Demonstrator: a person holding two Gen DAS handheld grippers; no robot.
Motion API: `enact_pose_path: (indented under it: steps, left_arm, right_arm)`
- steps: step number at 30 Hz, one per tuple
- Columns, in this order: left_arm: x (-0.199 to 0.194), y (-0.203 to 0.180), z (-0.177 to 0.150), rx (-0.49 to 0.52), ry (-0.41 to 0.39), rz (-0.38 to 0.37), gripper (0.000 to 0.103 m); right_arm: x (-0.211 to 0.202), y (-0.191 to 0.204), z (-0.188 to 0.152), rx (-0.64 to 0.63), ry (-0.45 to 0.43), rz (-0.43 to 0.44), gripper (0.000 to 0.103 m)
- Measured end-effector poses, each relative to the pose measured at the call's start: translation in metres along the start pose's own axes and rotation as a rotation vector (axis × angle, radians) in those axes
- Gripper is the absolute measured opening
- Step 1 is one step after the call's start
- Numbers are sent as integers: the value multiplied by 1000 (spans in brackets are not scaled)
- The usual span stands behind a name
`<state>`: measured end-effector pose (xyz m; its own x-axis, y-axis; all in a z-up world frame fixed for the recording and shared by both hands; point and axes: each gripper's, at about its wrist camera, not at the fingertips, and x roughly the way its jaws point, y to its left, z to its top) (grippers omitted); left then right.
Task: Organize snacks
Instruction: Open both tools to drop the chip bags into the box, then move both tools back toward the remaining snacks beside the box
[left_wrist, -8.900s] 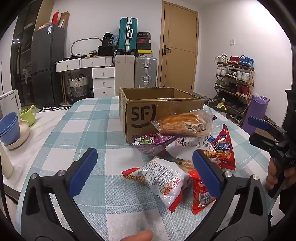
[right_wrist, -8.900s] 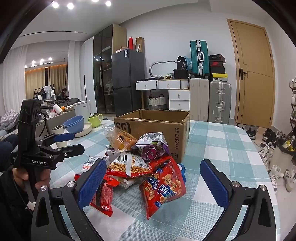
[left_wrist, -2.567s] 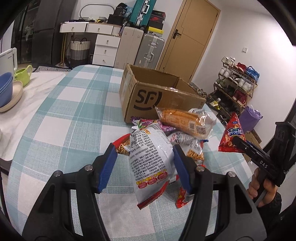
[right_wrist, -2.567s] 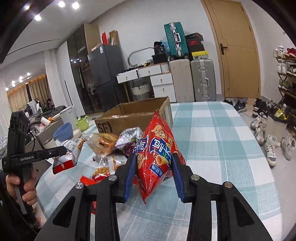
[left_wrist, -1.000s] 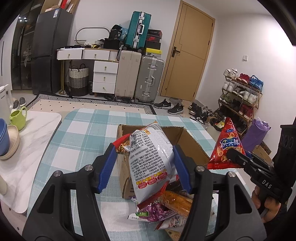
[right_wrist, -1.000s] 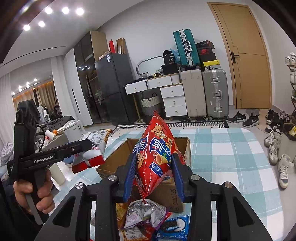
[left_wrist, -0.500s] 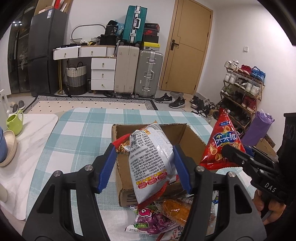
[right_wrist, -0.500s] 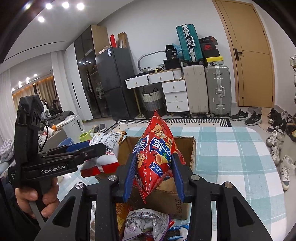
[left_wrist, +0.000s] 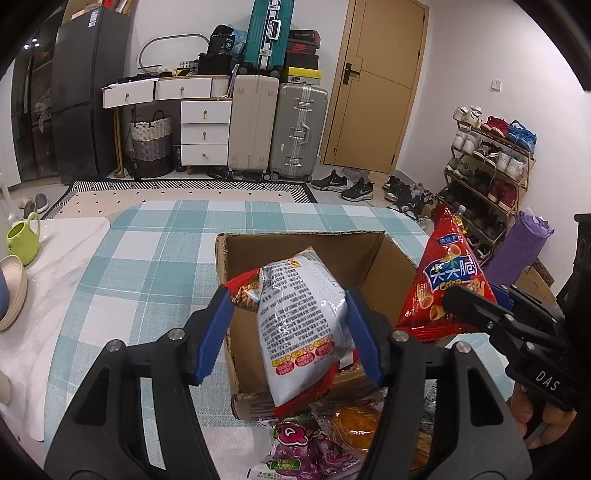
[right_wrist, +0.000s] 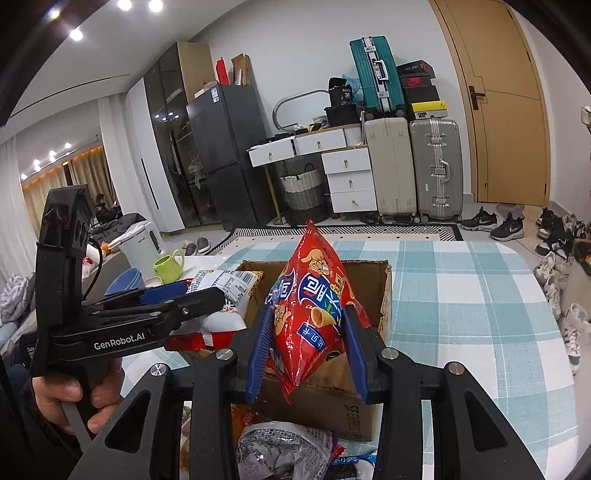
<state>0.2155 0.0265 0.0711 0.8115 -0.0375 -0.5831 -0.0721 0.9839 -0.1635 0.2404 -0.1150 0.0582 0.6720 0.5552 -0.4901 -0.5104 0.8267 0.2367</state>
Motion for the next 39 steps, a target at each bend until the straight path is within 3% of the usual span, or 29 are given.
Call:
enact_pose_path:
  steps: [6, 8, 12, 14, 15, 18, 19, 20, 39]
  left_arm:
    - [7, 1, 0, 18, 22, -3, 61]
    - [7, 1, 1, 18, 22, 10, 63]
    - [2, 5, 1, -4, 25, 30, 77]
    - [-5, 8, 1, -17, 16, 11, 81]
    - [-9, 9, 1, -21, 13, 4, 81]
    - [-21, 10, -1, -23, 9, 9, 89]
    - [-27, 10, -4, -23, -3, 16, 97]
    - [-33, 10, -6, -22, -11, 18, 103]
    - [-105, 12, -88, 1, 9, 25, 102]
  right_arm:
    - [5, 2, -1, 6, 17, 3, 40]
    - [2, 1, 1, 16, 7, 4, 48]
    - [-9, 0, 3, 1, -12, -24, 51]
    - [-15, -3, 1, 2, -4, -54, 72]
    - [-17, -5, 0, 8, 1, -50, 89]
    - [-30, -10, -10, 24, 9, -23, 100]
    - [-32, -10, -13, 20, 17, -32, 102]
    - [-35, -9, -17, 14, 24, -49, 102]
    - [-93, -8, -80, -11, 37, -157, 103]
